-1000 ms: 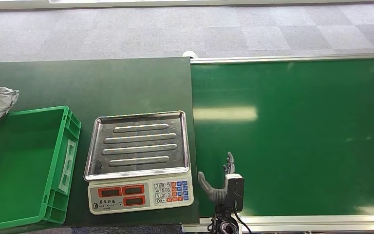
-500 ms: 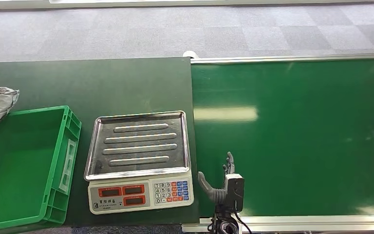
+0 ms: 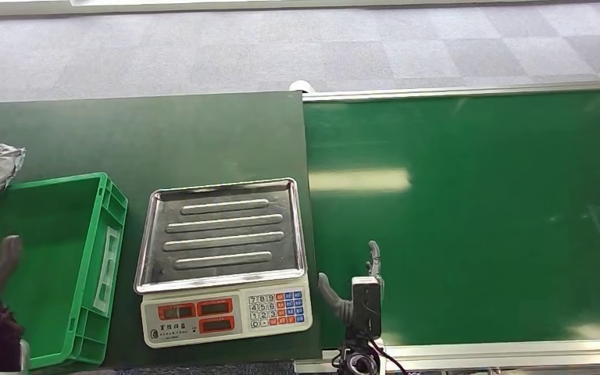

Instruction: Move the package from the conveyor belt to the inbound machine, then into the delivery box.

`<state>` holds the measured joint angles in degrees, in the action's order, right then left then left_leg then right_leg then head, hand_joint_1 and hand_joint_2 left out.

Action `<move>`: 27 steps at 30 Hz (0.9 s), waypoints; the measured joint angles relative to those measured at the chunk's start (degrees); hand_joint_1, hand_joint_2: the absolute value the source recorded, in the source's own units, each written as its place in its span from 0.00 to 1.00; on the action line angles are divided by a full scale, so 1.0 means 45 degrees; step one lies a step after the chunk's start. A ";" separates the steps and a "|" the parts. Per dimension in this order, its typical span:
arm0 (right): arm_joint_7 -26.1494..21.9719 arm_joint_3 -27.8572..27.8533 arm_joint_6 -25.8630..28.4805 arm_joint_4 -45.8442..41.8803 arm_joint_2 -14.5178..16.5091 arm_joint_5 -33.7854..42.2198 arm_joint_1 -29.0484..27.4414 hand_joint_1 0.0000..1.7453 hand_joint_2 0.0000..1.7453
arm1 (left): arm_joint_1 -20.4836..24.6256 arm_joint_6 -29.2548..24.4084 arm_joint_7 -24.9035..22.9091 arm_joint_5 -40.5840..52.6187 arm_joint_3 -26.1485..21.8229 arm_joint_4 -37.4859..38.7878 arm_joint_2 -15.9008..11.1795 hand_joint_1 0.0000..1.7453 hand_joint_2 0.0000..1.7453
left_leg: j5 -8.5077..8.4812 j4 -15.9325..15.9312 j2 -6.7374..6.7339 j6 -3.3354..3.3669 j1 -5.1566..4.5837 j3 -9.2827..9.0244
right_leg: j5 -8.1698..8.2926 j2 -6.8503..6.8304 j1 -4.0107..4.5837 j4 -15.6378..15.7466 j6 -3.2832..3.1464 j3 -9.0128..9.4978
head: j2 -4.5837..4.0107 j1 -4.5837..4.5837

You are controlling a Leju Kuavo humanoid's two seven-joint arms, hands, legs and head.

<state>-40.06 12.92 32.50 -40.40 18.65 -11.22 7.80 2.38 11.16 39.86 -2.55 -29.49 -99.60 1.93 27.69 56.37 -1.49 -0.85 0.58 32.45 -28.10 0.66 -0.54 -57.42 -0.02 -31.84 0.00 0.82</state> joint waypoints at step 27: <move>0.0379 -0.1339 0.1607 -0.3020 0.0169 -0.7037 -0.1459 0.00 1.00 | -0.4574 -0.2125 -0.0004 0.2972 0.4139 0.0344 0.3348 0.00 1.00 | -0.0011 0.0000 0.0166 0.0013 0.0014 -0.0024 | -0.0029 -0.0139 0.0012 0.0002 0.0058 0.0077 | 0.0000 0.0012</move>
